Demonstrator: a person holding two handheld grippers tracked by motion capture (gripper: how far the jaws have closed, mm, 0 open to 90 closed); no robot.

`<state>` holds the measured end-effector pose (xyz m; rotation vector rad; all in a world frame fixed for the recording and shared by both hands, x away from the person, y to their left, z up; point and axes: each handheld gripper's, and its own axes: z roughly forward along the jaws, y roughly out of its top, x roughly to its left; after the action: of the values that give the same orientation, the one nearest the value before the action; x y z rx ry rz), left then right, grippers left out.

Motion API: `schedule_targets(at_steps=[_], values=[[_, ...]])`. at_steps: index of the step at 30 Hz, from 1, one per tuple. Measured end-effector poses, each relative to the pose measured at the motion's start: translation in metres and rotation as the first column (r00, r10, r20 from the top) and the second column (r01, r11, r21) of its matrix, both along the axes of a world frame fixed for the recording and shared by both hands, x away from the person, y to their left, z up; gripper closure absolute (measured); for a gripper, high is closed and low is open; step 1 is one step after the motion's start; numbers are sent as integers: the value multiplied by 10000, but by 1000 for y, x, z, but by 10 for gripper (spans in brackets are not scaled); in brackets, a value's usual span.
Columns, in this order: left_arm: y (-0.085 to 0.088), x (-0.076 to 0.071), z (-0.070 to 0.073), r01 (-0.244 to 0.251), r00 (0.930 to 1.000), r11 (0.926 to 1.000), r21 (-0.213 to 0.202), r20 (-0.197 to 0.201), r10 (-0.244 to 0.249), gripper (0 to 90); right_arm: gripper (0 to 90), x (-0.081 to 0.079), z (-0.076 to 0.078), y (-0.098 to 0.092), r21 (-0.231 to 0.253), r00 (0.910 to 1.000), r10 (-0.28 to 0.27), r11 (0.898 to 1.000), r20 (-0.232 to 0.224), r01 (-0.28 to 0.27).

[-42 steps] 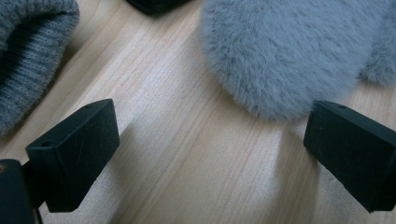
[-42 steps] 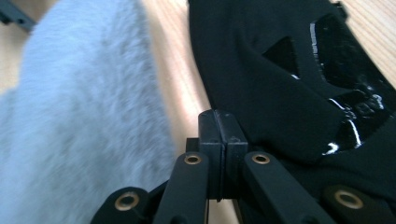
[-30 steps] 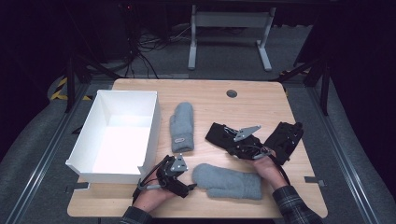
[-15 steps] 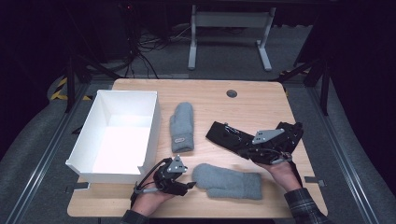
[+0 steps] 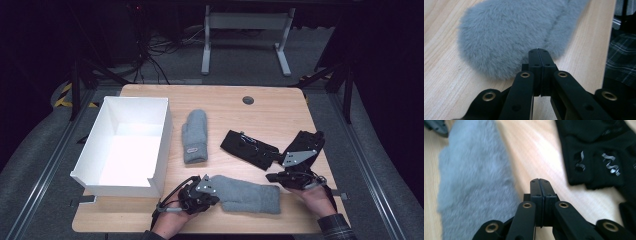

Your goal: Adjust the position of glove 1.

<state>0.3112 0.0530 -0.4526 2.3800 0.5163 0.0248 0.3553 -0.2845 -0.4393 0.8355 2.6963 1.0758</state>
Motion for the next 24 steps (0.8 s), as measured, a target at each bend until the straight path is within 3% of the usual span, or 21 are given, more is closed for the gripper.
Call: schedule_targets(at_steps=[8,15,24], values=[[-10,21,-1,-649,9979,9976,255,48,648,900,900,-15,-2,-4,34,9998,83,10000,-177,-83],[-20,37,2,-1059,9943,9943,-116,-104,1058,900,900,-21,-4,0,55,9987,362,9993,-352,-360],[-35,53,4,-1184,9930,9919,-454,-93,1181,900,900,-25,-5,5,196,9965,709,9973,-436,-701]])
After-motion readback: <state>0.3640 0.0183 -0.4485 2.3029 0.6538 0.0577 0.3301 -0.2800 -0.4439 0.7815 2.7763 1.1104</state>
